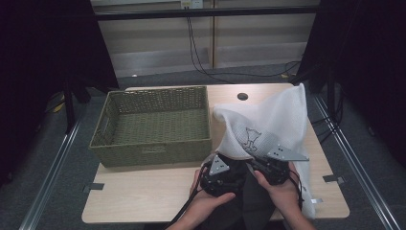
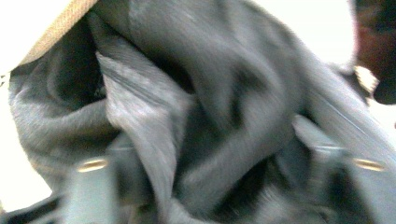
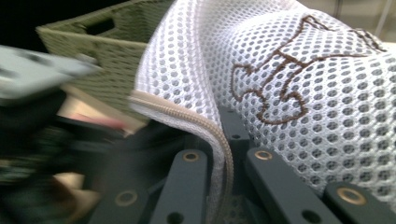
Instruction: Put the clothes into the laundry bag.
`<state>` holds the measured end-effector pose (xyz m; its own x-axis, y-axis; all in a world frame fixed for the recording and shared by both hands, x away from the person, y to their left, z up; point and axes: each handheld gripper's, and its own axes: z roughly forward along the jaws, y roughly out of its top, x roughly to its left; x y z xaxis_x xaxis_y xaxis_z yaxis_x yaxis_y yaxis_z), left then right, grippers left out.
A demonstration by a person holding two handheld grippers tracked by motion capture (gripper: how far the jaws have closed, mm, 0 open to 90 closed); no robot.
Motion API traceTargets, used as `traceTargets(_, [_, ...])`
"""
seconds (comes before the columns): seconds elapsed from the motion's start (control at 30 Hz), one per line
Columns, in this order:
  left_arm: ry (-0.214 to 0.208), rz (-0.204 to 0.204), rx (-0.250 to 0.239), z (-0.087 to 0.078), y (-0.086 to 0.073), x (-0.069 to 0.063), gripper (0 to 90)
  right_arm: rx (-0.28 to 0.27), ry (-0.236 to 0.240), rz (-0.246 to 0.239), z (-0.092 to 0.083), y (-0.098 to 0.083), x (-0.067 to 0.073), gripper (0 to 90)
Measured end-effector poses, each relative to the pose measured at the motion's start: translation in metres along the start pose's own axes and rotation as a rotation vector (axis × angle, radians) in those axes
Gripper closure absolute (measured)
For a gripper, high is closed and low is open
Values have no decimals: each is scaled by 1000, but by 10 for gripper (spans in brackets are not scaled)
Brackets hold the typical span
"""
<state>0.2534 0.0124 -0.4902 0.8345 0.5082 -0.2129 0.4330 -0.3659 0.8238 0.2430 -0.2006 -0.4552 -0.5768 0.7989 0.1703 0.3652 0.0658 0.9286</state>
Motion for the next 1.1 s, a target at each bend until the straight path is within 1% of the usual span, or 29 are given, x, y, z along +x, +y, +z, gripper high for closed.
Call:
traceTargets(0.07, [-9,11,18,-11,-1,0,186,6,-25,-33,2,-1,-2,889])
traceTargets(0.1, [-16,10,22,-14,-3,1,153,4,-37,-55,4,-2,-3,889])
traceTargets(0.13, [-21,0,35,-19,-5,3,137,6,-43,-59,5,-2,-4,889])
traceTargets(0.2, [-29,-17,70,-19,-10,5,106,7,-38,-48,8,-3,-10,889])
traceTargets(0.27, [-48,-18,116,-12,-12,4,107,1,-30,-27,9,-3,-13,889])
traceTargets(0.3, [-48,-19,128,-7,-13,3,122,0,-18,-10,10,-3,-13,889])
traceTargets(0.33, [-31,-14,151,-1,-12,0,151,-1,-13,-8,10,-3,-13,889])
traceTargets(0.37, [5,6,166,6,-10,-4,201,-4,-5,-6,10,-2,-12,889])
traceTargets(0.4, [26,16,164,11,-7,-7,344,-4,9,-5,10,-2,-11,889])
traceTargets(0.43, [26,16,165,15,-4,-7,498,-8,21,3,9,-1,-10,889])
traceTargets(0.47, [8,2,170,19,0,-5,632,-14,34,5,9,-1,-10,889])
traceTargets(0.5, [-22,-37,150,22,4,-2,712,-16,47,11,8,0,-9,889])
traceTargets(0.53, [-37,-65,108,24,9,-1,790,-20,55,10,8,2,-8,889])
traceTargets(0.6, [-59,-84,-10,22,18,-4,825,-46,77,9,3,7,-2,890])
traceTargets(0.63, [-84,-112,-80,20,22,-4,828,-61,93,-6,0,13,4,890])
traceTargets(0.67, [-100,-134,-146,20,27,-6,829,-94,106,-36,-8,25,15,890])
traceTargets(0.7, [-115,-140,-194,21,30,-6,829,-94,106,-36,-8,25,15,890])
traceTargets(0.73, [-115,-150,-234,24,32,-8,828,-101,109,-38,-11,29,18,890])
traceTargets(0.77, [-104,-159,-242,29,33,-10,823,-113,106,-41,-14,33,21,890])
traceTargets(0.8, [-83,-175,-222,41,31,-12,812,-117,107,-35,-15,35,22,890])
traceTargets(0.83, [-34,-163,-174,51,27,-13,793,-107,106,-20,-15,33,20,891])
traceTargets(0.87, [-4,-160,-139,58,23,-12,772,-88,78,-6,-14,30,17,891])
traceTargets(0.9, [1,-210,-59,65,19,-7,680,-79,65,55,-10,20,3,891])
traceTargets(0.93, [-31,-241,-63,65,19,-4,680,-79,65,55,-10,20,3,891])
traceTargets(0.97, [-37,-228,-65,60,19,-3,636,-76,60,75,-10,16,-3,890])
traceTargets(1.0, [-34,-179,-54,52,19,-3,573,-78,37,89,-10,12,-10,890])
traceTargets(1.03, [-37,-159,-54,46,19,-3,491,-86,28,119,-11,9,-18,890])
traceTargets(1.07, [-42,-141,-57,39,19,-3,412,-87,25,134,-12,8,-23,890])
traceTargets(1.1, [-49,-134,-61,34,18,-3,384,-93,19,149,-13,7,-26,890])
